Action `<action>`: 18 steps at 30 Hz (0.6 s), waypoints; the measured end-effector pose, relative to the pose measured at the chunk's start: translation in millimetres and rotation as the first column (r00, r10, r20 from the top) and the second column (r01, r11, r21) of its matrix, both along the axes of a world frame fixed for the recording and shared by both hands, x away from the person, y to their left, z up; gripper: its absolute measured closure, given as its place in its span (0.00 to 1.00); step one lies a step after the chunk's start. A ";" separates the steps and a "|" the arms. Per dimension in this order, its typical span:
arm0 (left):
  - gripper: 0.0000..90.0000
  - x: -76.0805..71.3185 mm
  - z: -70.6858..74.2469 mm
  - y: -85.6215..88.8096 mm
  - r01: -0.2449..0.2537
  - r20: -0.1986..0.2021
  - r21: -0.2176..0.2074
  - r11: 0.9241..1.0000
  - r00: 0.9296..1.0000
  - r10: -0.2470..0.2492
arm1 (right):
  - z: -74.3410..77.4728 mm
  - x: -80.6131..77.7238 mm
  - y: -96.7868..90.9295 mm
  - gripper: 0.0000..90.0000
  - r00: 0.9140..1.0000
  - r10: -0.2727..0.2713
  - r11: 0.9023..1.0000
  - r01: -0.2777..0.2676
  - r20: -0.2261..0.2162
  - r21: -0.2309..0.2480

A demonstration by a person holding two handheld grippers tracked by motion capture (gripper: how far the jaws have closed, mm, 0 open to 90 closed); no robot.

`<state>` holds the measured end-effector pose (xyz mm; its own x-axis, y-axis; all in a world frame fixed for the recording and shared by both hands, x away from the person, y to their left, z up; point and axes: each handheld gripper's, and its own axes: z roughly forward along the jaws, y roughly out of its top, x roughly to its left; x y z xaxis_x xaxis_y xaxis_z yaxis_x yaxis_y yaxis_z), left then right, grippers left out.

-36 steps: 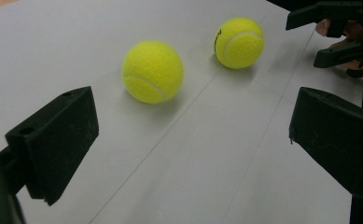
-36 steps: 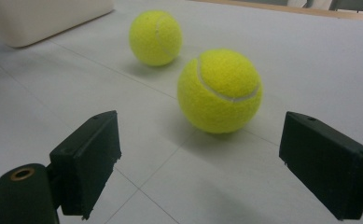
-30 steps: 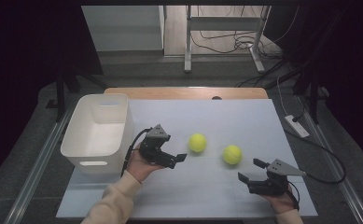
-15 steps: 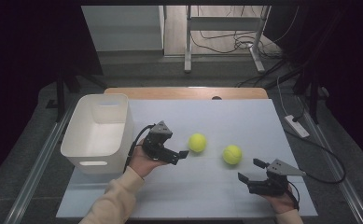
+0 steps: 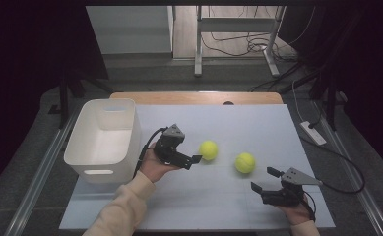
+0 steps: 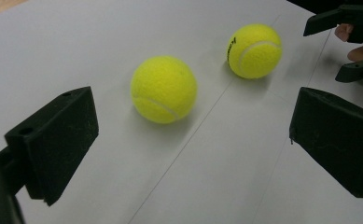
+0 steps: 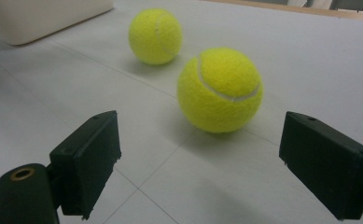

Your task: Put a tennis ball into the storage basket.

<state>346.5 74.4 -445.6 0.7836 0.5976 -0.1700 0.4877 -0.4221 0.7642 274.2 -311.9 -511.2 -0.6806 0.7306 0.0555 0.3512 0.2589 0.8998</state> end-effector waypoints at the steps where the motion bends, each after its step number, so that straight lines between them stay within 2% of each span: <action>1: 0.02 1.3 0.3 -1.2 0.001 -0.002 0.004 1.000 1.000 -0.001 | 0.0 0.0 0.0 0.14 1.000 0.000 1.000 0.000 0.000 0.000; 18: 0.02 14.6 -2.2 -8.9 -0.003 -0.019 0.022 1.000 1.000 0.004 | -0.6 0.3 0.5 0.14 1.000 0.002 1.000 -0.002 0.001 -0.005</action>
<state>361.0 65.6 -447.8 0.7781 0.6042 -0.1715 0.5037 -0.4372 0.7451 274.6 -311.4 -511.8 -0.6823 0.7293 0.0512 0.3501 0.2644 0.8986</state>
